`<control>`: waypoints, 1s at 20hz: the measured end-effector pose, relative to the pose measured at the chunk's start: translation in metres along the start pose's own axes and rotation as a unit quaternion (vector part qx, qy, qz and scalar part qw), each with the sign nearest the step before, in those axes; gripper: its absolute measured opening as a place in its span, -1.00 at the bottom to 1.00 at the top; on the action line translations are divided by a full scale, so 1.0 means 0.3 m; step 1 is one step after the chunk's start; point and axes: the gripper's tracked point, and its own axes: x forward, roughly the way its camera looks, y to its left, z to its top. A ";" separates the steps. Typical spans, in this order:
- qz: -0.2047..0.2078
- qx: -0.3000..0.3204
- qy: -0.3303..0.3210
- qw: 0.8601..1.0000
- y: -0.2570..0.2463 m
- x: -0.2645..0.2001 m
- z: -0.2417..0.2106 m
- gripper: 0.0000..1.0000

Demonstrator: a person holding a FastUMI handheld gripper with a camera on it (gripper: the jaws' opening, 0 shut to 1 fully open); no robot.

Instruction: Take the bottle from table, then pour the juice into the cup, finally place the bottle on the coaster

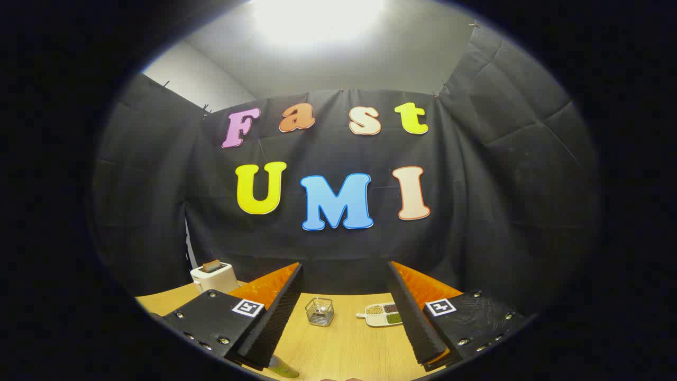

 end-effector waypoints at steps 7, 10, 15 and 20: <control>0.008 0.009 0.002 1.000 0.031 -0.002 0.026 0.92; 0.005 0.007 -0.001 1.000 0.032 -0.006 0.033 0.91; 0.008 0.007 -0.001 1.000 0.040 -0.012 0.039 0.91; 0.010 0.004 -0.010 1.000 0.052 -0.018 0.021 0.91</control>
